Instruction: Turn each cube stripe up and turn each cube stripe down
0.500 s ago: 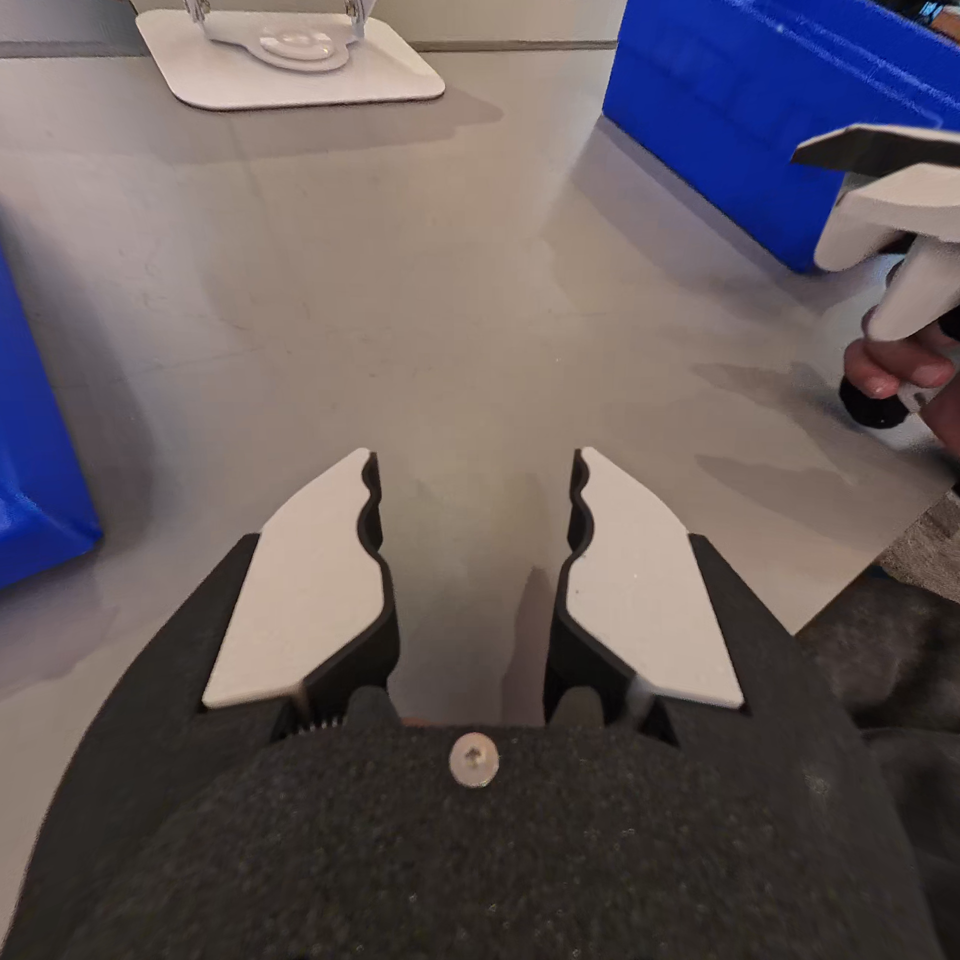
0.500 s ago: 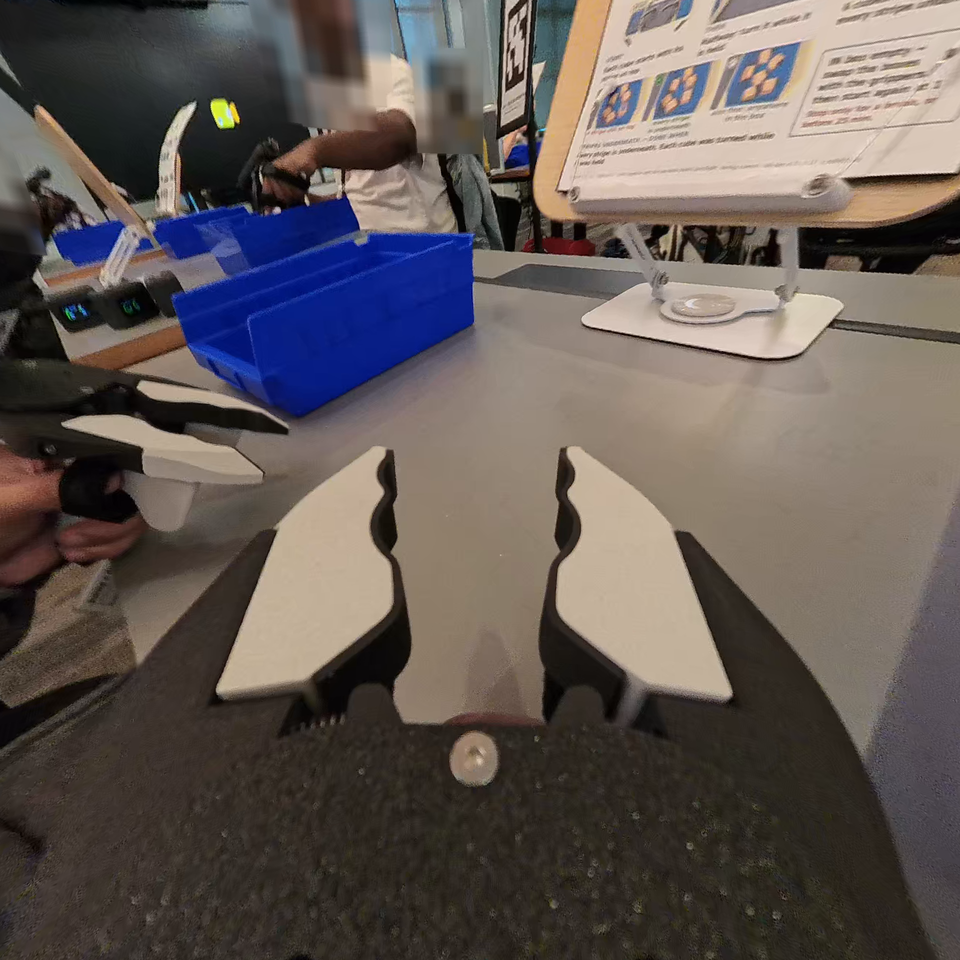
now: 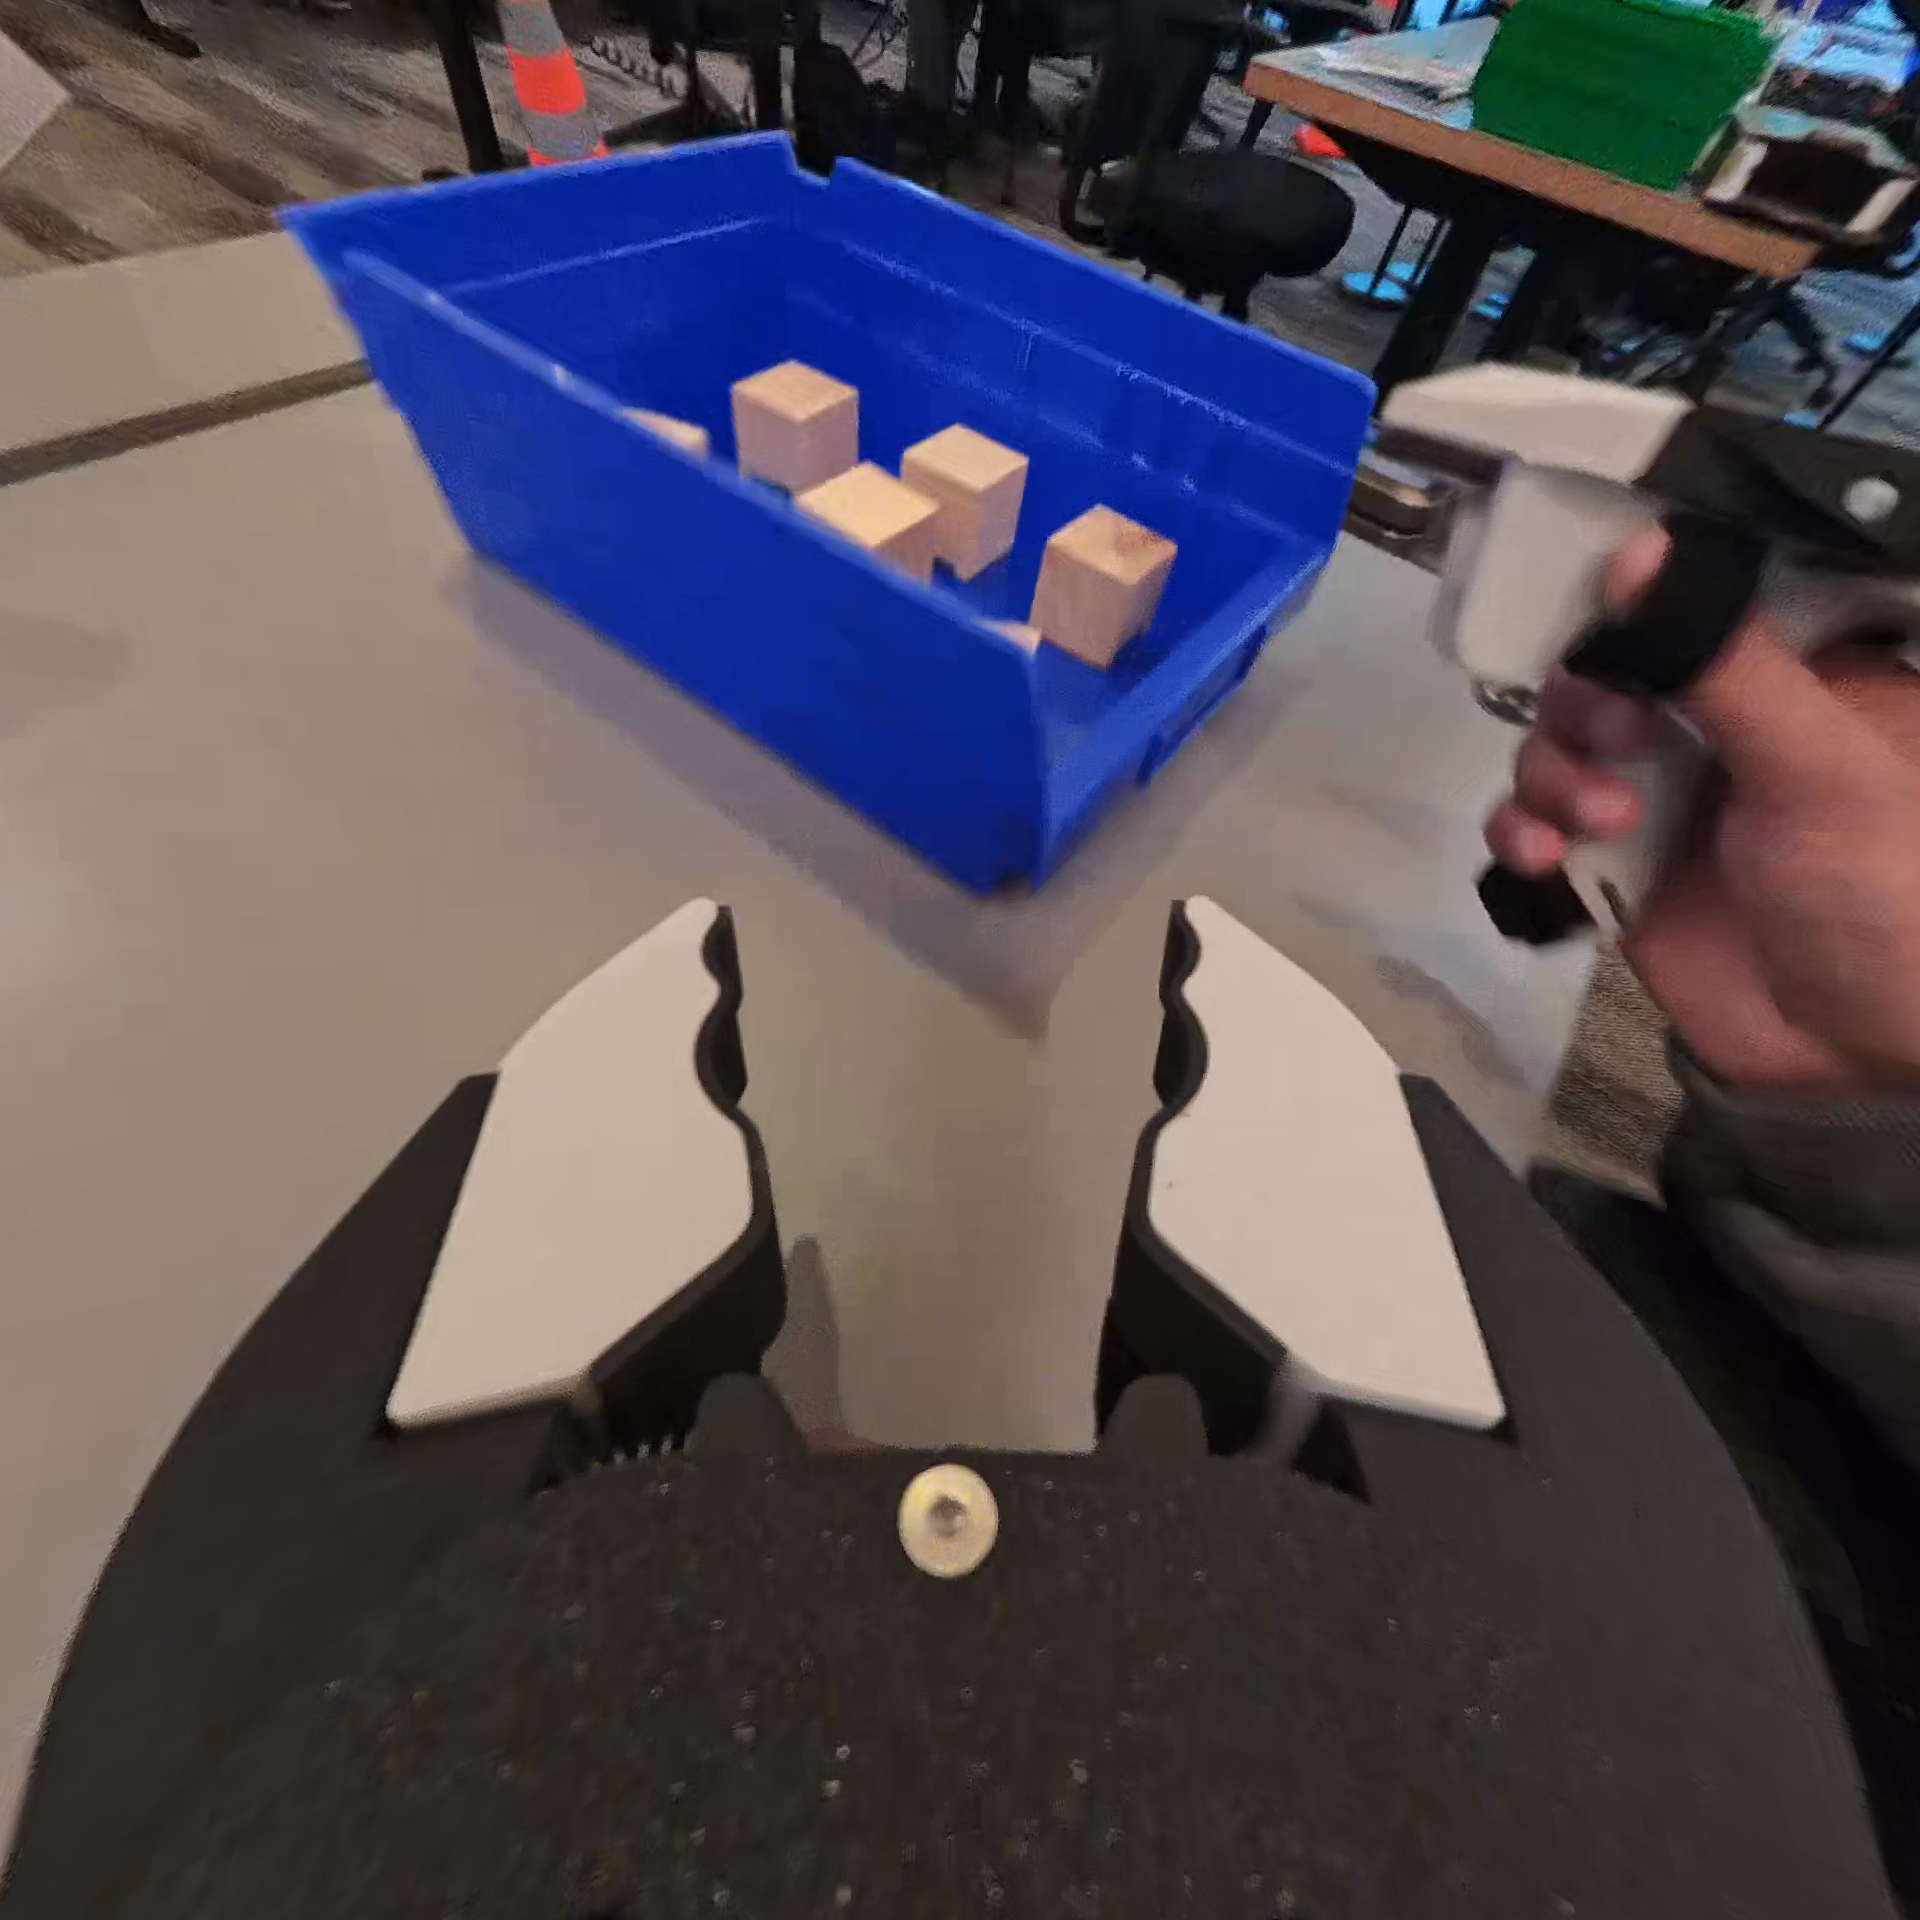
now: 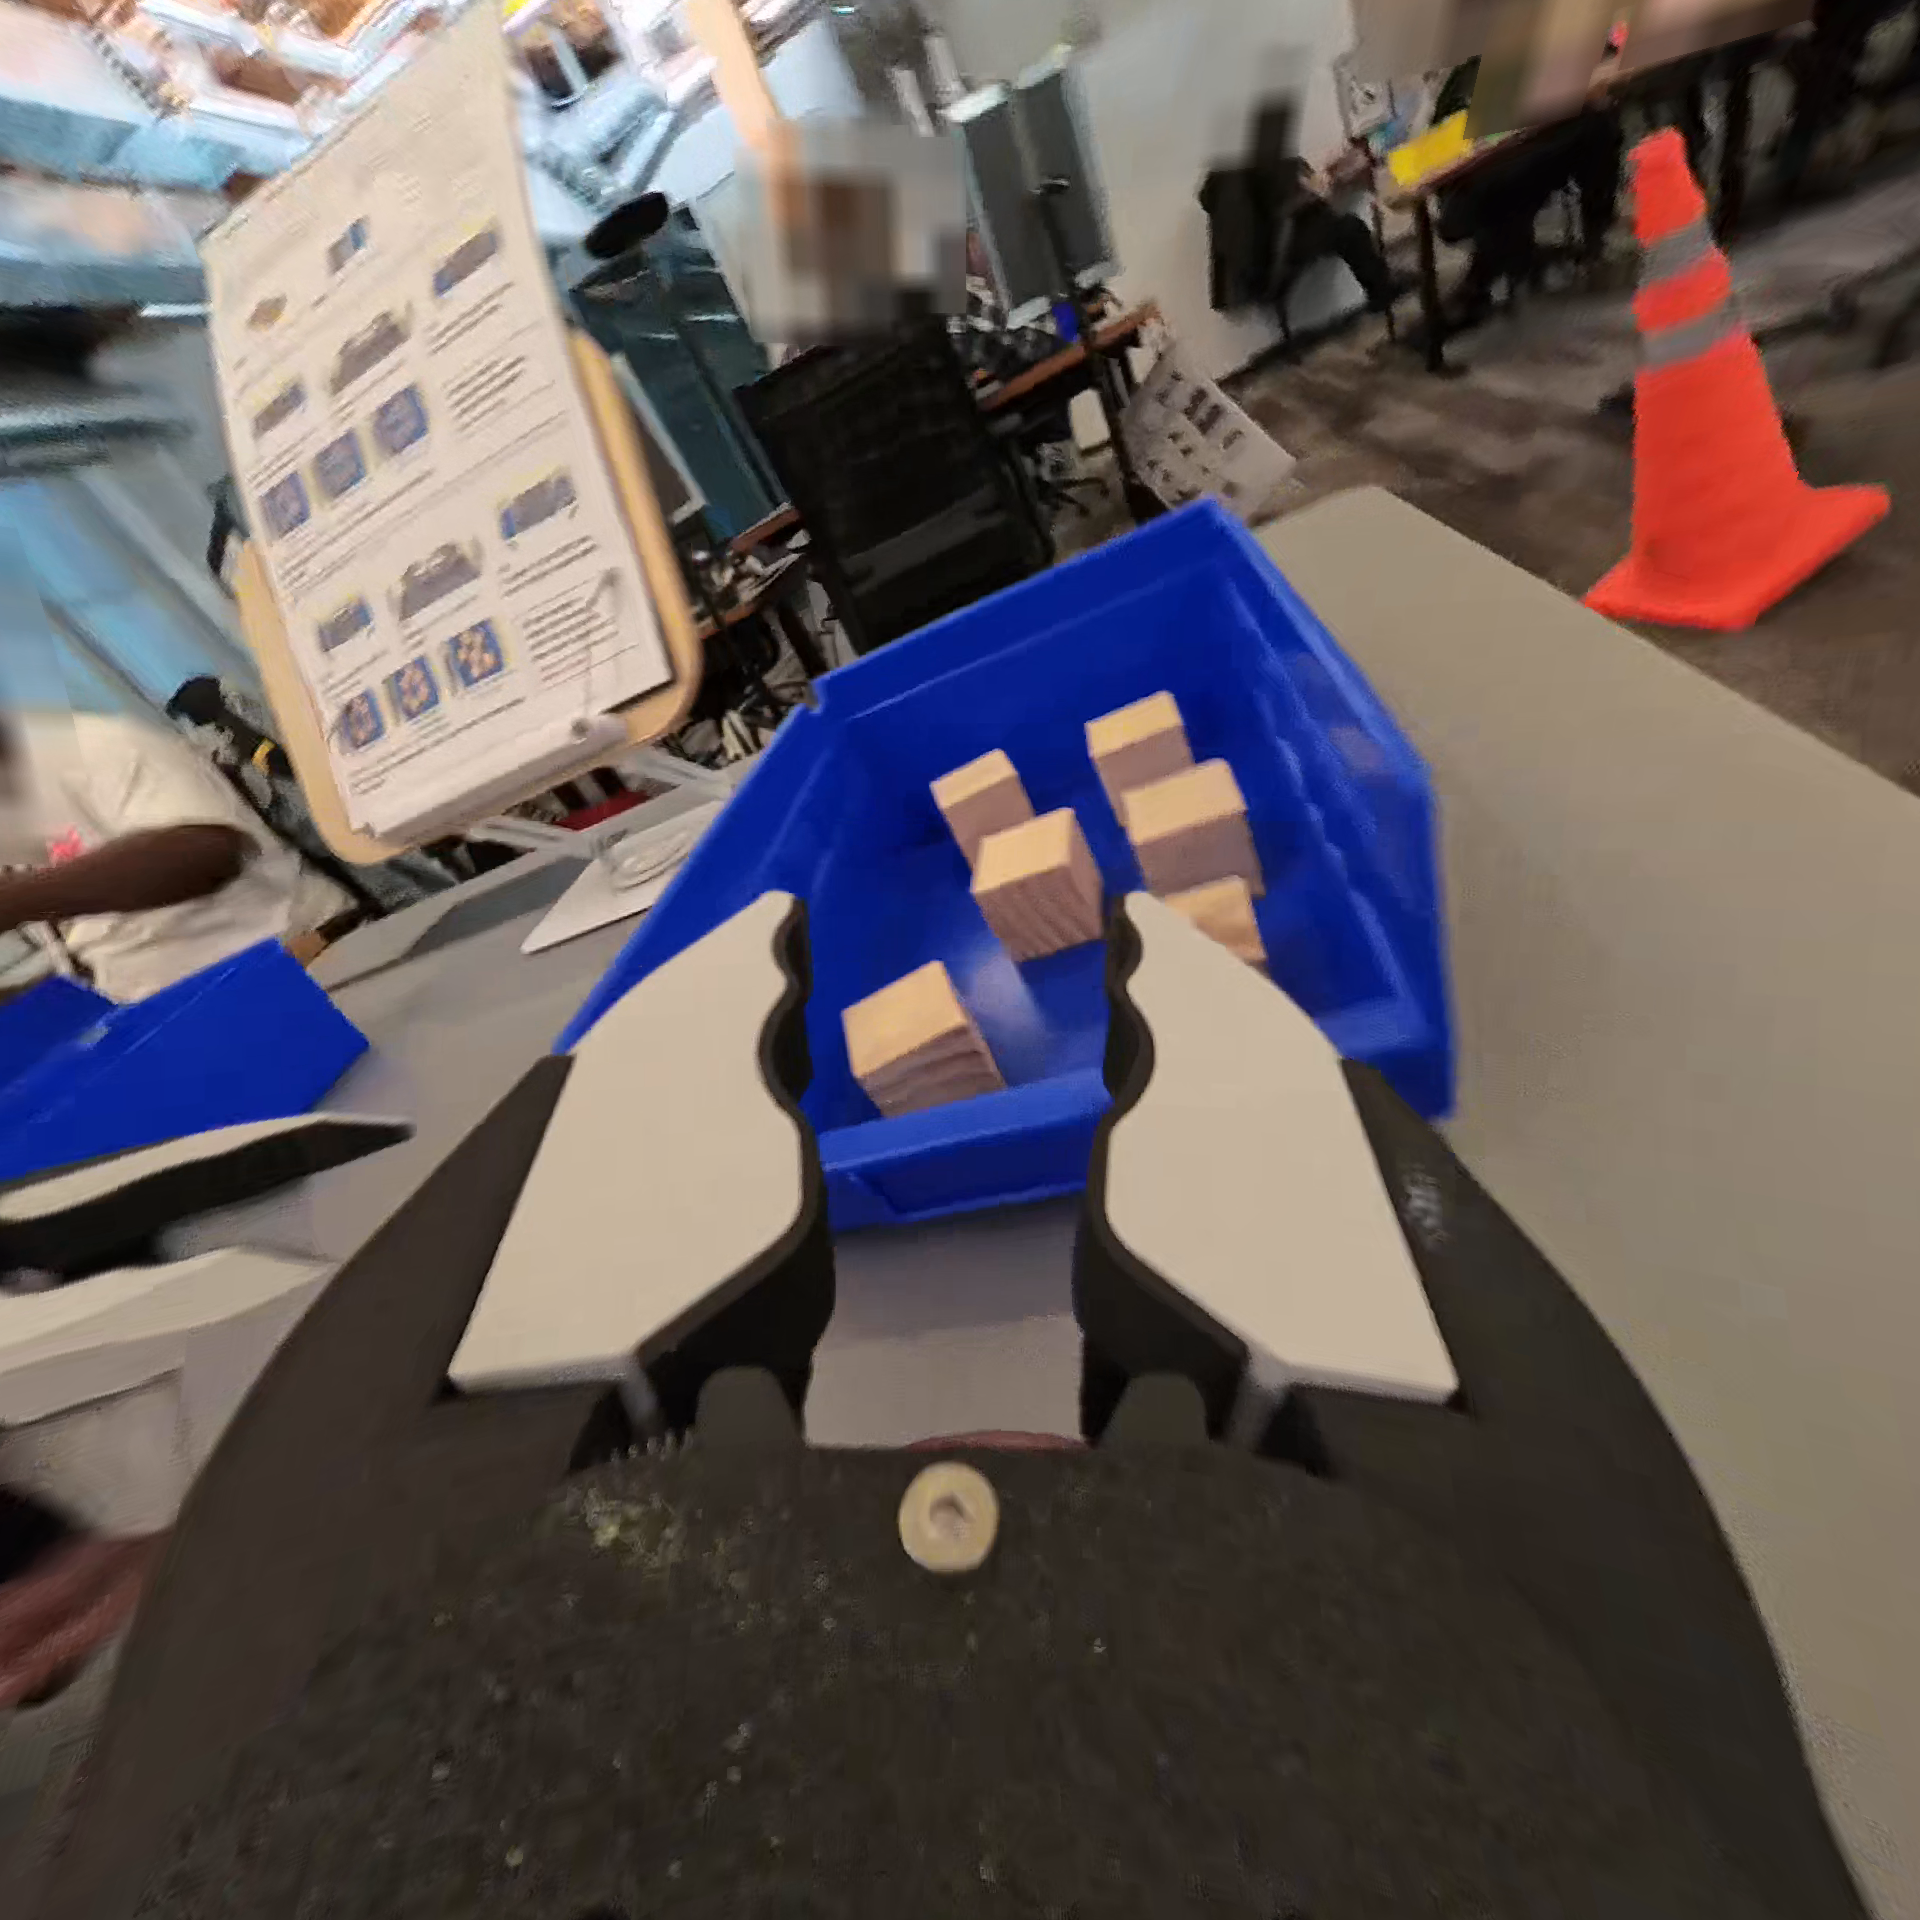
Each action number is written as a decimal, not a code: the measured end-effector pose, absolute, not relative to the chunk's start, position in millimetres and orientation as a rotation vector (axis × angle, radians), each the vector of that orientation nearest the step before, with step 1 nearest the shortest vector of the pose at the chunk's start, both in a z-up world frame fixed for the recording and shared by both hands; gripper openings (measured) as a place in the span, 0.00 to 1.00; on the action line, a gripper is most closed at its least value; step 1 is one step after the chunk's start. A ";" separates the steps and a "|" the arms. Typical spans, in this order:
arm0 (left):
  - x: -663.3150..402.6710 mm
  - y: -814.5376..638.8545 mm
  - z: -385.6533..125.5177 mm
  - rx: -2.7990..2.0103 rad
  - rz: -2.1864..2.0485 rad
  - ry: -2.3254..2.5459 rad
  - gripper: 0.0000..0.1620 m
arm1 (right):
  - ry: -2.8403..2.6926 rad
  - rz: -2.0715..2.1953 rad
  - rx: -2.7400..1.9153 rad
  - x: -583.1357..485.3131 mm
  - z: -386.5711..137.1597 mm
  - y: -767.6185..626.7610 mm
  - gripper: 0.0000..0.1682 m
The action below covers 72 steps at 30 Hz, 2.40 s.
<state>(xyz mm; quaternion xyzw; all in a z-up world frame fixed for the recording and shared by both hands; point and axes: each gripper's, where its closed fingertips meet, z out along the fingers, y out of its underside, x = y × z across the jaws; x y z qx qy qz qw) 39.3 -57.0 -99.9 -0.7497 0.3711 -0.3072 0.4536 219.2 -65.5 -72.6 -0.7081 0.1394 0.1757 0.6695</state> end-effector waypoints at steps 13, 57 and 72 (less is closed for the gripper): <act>121.4 24.9 -138.1 -2.089 -0.604 0.733 0.37 | 0.296 -0.097 -1.929 278.1 -129.1 -57.7 0.44; -267.0 -33.0 -122.0 -2.021 -0.229 0.258 0.16 | -0.269 0.347 -1.916 -85.8 -115.0 0.7 0.06; -536.2 -29.3 -72.5 -1.762 0.032 0.009 0.35 | -0.631 0.163 -1.459 -128.0 -62.0 -94.8 0.16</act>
